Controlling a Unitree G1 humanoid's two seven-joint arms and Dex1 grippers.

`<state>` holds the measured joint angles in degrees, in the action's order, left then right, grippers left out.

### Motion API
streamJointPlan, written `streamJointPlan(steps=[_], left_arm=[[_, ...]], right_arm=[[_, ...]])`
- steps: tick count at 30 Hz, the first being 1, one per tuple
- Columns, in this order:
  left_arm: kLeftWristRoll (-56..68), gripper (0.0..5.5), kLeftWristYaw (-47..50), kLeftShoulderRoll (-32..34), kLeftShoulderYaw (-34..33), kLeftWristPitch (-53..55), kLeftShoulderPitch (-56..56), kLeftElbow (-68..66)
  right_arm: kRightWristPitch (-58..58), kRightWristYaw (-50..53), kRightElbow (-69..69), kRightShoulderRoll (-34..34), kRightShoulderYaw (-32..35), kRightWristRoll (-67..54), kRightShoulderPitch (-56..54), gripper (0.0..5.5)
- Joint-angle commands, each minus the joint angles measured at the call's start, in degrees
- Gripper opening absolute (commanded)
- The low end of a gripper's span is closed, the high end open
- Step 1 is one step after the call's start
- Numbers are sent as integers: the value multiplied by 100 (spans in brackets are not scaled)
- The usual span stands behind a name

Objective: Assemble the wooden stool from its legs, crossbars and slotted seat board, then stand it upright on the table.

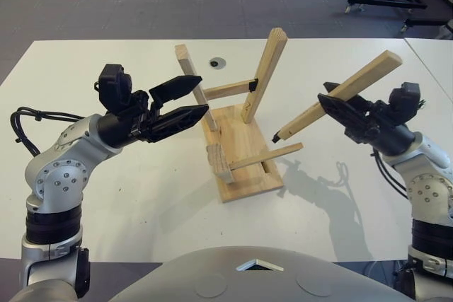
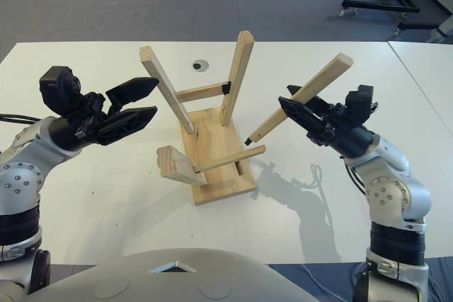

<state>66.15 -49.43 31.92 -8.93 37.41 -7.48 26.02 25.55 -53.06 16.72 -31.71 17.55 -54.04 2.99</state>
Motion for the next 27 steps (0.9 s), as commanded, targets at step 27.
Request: streamJointPlan(steps=[27], left_arm=[[-669, 388, -449, 98, 21, -9, -236, -527]], right_arm=[[-871, 158, 664, 494, -414, 528, 547, 208]])
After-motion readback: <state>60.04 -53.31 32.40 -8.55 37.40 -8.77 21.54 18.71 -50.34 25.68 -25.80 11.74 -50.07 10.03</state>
